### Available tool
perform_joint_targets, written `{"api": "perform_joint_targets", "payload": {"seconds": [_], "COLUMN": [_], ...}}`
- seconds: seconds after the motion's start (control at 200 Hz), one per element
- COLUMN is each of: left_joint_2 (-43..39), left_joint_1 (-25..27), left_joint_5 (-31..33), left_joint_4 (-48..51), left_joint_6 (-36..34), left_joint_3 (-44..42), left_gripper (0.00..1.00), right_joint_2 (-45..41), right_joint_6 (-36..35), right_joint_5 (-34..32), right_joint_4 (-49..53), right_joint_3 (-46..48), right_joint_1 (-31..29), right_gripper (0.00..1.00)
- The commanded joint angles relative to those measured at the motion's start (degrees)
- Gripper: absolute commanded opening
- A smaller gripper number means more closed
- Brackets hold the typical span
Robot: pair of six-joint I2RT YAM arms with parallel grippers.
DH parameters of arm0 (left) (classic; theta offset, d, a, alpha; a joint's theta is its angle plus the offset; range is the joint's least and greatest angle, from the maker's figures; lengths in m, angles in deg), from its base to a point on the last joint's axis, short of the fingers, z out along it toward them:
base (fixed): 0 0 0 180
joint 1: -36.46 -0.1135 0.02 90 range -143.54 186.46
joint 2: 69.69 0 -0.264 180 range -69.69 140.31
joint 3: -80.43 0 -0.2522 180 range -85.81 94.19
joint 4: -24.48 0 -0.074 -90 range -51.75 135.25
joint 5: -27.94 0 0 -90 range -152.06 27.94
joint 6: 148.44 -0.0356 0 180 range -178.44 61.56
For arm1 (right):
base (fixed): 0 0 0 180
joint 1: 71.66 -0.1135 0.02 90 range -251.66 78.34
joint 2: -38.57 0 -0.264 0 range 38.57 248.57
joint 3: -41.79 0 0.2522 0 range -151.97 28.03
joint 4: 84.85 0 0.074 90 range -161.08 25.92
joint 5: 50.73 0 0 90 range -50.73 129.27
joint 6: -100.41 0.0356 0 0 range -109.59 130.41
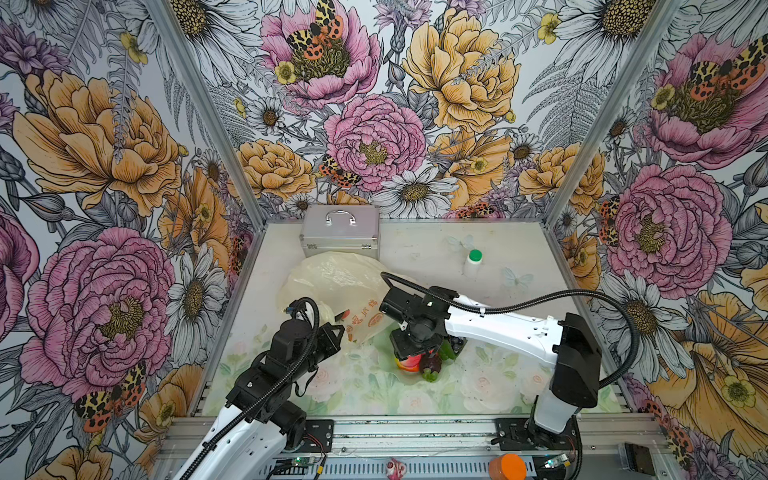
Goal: Place the fruits into the plastic bag
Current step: 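Lower the right gripper onto the red apple and close on it, then lift the red apple with the right gripper toward the bag mouth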
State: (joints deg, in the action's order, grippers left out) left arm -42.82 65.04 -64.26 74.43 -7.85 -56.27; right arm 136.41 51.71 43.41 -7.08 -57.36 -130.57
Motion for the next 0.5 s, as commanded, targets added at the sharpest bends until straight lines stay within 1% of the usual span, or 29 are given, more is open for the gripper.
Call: {"api": "perform_joint_targets", "payload": {"seconds": [0.0, 0.115, 0.275, 0.495], "left_joint_2": [-0.09, -0.15, -1.04, -2.17], "left_joint_1": [-0.54, -0.53, -1.04, -2.09], "left_joint_5": [-0.29, -0.37, -1.10, -2.19], "left_joint_4": [0.38, 0.42, 0.38, 0.47], "left_joint_6": [-0.57, -0.91, -1.36, -1.63], "left_joint_3": [-0.43, -0.78, -1.22, -1.25], "left_gripper": [0.00, 0.00, 0.00, 0.00], "right_joint_2": [-6.24, -10.19, -13.05, -10.10], "right_joint_6": [1.42, 3.62, 10.33, 20.17], "right_joint_5": [2.05, 5.29, 10.37, 14.83], "right_joint_4": [-1.20, -5.14, -14.83, -29.82], "right_joint_3": [-3.33, -3.38, -1.10, 2.34], "right_joint_1": [1.87, 4.65, 8.38, 10.65], "right_gripper": [0.44, 0.43, 0.43, 0.43]}}
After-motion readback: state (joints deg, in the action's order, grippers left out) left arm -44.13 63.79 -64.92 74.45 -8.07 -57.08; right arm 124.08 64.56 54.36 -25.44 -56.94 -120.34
